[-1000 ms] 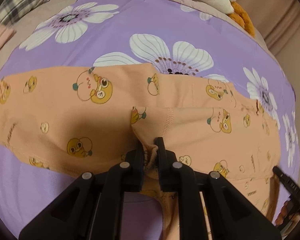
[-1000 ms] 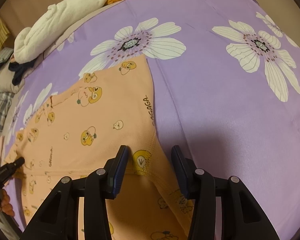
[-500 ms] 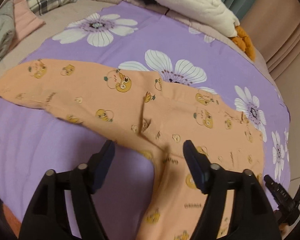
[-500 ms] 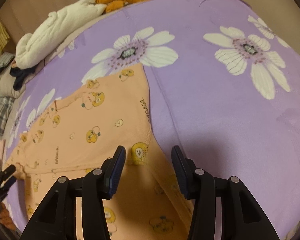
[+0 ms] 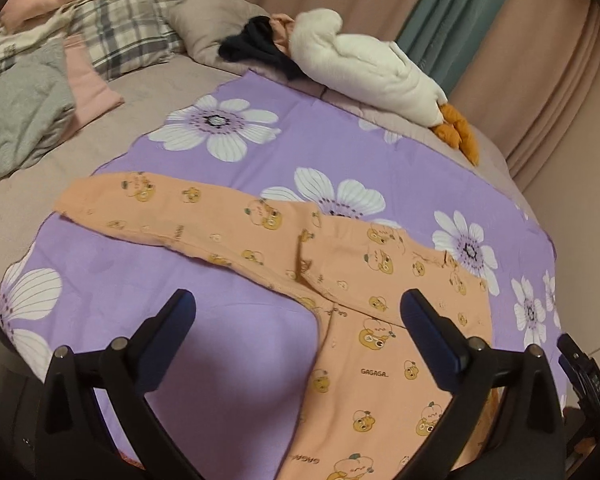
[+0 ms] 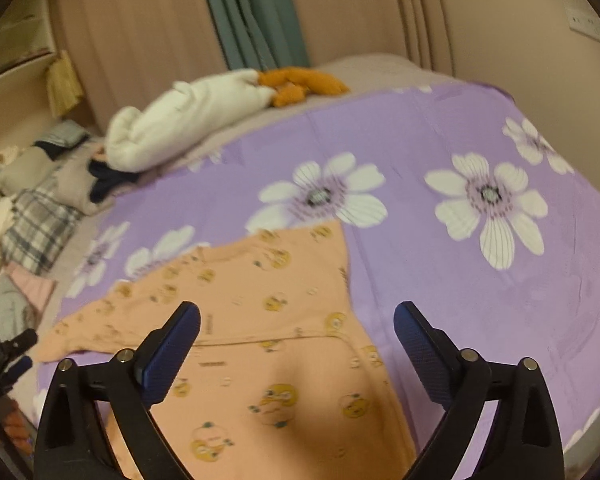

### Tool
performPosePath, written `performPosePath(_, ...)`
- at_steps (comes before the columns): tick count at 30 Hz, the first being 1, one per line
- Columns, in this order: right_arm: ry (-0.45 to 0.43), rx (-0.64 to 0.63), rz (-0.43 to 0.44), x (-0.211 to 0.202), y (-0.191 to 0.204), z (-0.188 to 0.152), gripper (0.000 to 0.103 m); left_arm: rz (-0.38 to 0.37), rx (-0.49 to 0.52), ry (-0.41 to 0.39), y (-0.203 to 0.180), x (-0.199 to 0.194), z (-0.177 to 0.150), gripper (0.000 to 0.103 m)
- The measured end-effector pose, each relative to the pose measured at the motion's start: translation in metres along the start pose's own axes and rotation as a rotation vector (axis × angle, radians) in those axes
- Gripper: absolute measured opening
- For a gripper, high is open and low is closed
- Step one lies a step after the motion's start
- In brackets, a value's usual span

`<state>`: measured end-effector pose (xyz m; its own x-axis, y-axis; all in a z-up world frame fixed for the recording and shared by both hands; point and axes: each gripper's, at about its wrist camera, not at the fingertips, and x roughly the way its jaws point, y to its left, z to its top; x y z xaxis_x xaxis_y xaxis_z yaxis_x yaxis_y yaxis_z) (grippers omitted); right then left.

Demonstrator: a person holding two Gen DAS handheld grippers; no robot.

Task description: Fold small clothes

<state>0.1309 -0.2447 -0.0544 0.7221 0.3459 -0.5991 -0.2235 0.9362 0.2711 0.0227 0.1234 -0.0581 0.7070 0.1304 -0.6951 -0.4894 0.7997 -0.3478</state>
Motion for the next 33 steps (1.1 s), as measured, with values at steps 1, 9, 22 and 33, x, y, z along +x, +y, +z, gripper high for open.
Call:
performPosePath(1,-0.010,-0.001,0.003,-0.004,0.002,-0.001,0.097,0.001,-0.011,-0.001,0.004,-0.001,0.000,0.103)
performPosePath(9,-0.008,-0.008,0.006,-0.013,0.017,-0.019,0.098,0.012,-0.119,0.010,0.049,0.004,0.006,0.103)
performPosePath(22,0.003,0.062,-0.091,-0.016,0.027,-0.038,0.098,0.148,-0.247,0.010,0.140,0.043,0.034,0.102)
performPosePath(33,-0.004,0.029,-0.127,-0.013,0.048,-0.031,0.098,0.192,-0.402,0.025,0.217,0.080,0.048,0.090)
